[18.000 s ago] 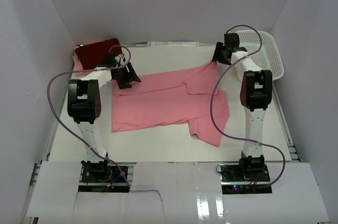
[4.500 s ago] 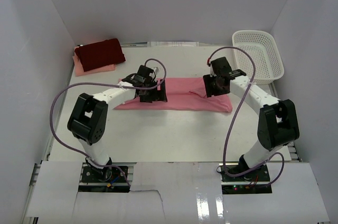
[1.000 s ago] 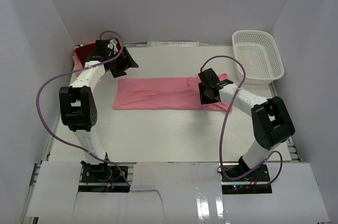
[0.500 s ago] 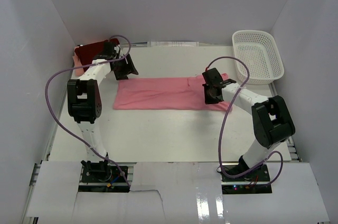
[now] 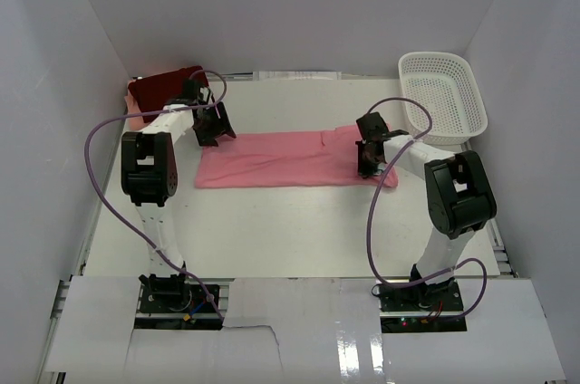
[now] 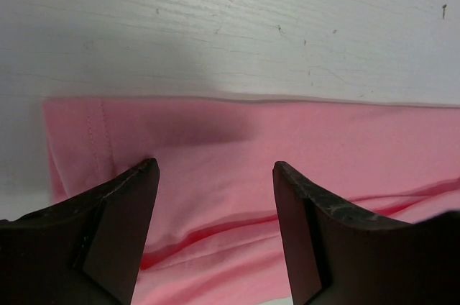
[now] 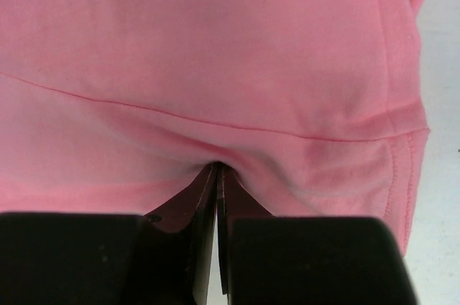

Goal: Fold and stack the t-shirts
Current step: Rotate the tshirt 90 degrees

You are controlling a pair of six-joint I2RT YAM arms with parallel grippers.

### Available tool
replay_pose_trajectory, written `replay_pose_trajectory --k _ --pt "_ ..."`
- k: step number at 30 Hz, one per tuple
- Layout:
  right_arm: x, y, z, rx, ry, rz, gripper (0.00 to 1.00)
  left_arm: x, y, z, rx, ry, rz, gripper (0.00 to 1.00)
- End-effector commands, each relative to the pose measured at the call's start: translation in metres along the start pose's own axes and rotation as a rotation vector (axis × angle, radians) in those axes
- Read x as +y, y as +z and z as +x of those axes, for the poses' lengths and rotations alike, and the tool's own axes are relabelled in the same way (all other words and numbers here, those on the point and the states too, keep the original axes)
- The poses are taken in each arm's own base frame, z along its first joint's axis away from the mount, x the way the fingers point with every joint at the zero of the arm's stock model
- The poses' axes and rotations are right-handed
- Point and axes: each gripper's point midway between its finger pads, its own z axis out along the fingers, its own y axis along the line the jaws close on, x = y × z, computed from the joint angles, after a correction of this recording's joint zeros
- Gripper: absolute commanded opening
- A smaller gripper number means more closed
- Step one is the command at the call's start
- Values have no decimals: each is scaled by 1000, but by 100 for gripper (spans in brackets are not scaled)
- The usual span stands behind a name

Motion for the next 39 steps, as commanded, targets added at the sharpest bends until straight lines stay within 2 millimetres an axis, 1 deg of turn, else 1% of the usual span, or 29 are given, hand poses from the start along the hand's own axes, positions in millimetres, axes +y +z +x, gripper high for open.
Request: replay_pose_trajectory --k 1,3,4,7,8,10,11,12,13,15,17,18,19,20,22,23,24,26,27,28,29,30,31,33,34,35,36,37,39 --pt "-3 16 -2 31 25 4 8 9 7 5 8 -10 -44 75" --pt "-7 22 -8 35 40 5 8 15 7 13 20 -21 -69 76" --pt "-7 24 -10 39 38 3 8 23 9 24 42 -31 -98 76" --pt "-12 32 -21 43 51 8 8 28 5 37 60 -48 -115 77" --pt "-14 38 -20 58 51 8 8 34 5 48 81 -56 -129 77" --pt "-14 41 -35 40 54 -1 8 34 -1 55 88 -57 -125 77" --pt "-12 47 -33 60 46 -10 8 37 -1 68 117 -62 -125 77" --pt "-11 48 -49 35 52 -17 8 36 -3 73 126 -60 -120 78" --pt "-8 50 -54 33 48 -28 8 33 -9 77 128 -57 -107 78" --pt "-6 59 -61 40 43 -33 8 30 -10 104 180 -22 -110 78" --pt "1 66 -78 19 42 -53 8 26 -17 120 199 16 -135 80" --pt "5 64 -95 -14 43 -64 8 23 -17 140 237 21 -141 80" --pt "6 74 -95 -4 40 -63 8 20 -20 149 248 16 -137 80" --pt "7 77 -101 -11 41 -64 8 13 -25 167 279 17 -117 81" --pt "14 84 -120 -38 34 -90 8 1 -30 187 316 -19 -85 81" --pt "17 85 -127 -44 36 -103 8 -12 -36 199 331 -9 -55 81" --pt "20 87 -134 -56 37 -120 8 -14 -41 220 376 -20 -43 81" --pt "29 91 -153 -87 36 -157 8 -24 -49 245 410 -20 -36 82" --pt "32 92 -159 -95 33 -169 8 -29 -57 250 398 -17 -14 82" --pt "40 101 -158 -81 30 -206 8 -24 -63 270 438 -49 -23 82" --pt "45 99 -173 -113 29 -226 8 -27 -68 284 457 -38 -13 82" --pt "49 109 -171 -98 30 -246 8 -23 -78 300 476 -46 -4 82" --pt "54 105 -187 -134 29 -263 9 -26 -84 313 488 -57 3 82" --pt "59 109 -196 -150 32 -292 10 -30 -101 329 486 -62 50 82" --pt "64 116 -196 -142 35 -338 11 -19 -107 351 529 -78 36 82" --pt "70 113 -208 -168 46 -368 12 -19 -113 364 550 -91 40 82" --pt "78 117 -206 -156 51 -419 14 -17 -119 372 563 -105 48 82" --pt "83 116 -215 -183 60 -455 15 -21 -128 376 562 -111 89 82" --pt "97 117 -218 -183 98 -544 17 -15 -136 395 590 -144 88 82"
